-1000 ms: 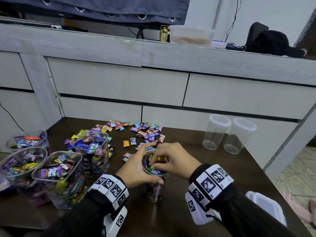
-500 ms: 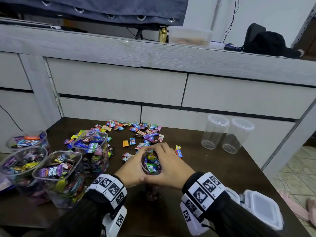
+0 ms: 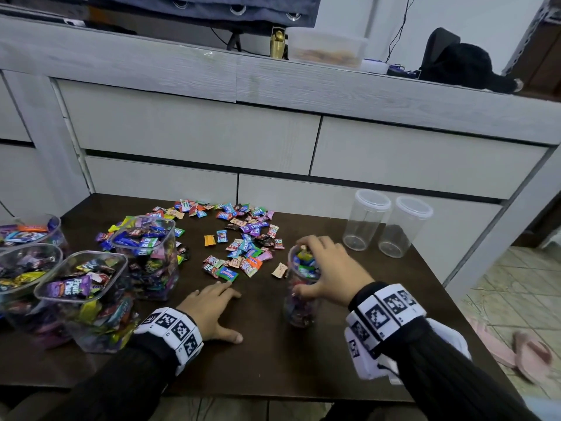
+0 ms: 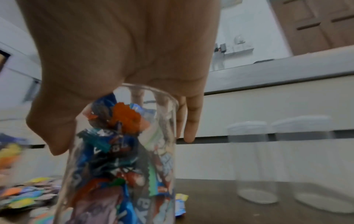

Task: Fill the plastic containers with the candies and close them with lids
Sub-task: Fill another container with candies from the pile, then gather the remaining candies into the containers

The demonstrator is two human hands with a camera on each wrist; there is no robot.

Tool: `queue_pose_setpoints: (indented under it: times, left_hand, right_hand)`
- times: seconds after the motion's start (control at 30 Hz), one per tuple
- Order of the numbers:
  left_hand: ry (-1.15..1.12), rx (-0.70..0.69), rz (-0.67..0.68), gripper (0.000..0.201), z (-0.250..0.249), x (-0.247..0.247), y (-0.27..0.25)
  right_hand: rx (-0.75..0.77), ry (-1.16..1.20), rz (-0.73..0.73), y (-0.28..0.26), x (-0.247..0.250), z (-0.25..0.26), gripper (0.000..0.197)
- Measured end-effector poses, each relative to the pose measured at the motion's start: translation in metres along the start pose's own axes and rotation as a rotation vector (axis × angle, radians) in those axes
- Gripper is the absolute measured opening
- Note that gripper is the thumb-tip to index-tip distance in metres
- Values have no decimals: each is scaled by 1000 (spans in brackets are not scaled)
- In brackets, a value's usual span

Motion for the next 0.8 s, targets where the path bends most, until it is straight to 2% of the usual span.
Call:
queue_pose_setpoints:
  times: [0.27,0.47,0.67,0.73,0.8]
  left_hand:
    - [20,14,-6,97,0,1,0]
    - [-7,0,24,97,0,-3,-1]
    - [-10,-3,30,96,0,-5,0]
    - [-13,-7,34,96,-1,-4,0]
    - [-16,-7,39,96,-2,-4,-2]
  right_hand:
    - [-389,-95,-71,18,32,-121,81]
    - [-519,-87,-161,28,39,-180,81]
    - [-585,-230,-114,27,43,-180,86]
    - [-568,-265,-202,25,47,-159,91]
    - [-423,-214,-365,28,54,-117,85]
Point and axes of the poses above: each hand's wrist, its own y-axis towards the middle knuckle, its own x-axis out of the back of the hand, z = x × y, the point moved 2 cm from there along y, towards the middle knuckle, and after that the axes turned 5 degrees about z, right-handed, at the moved point
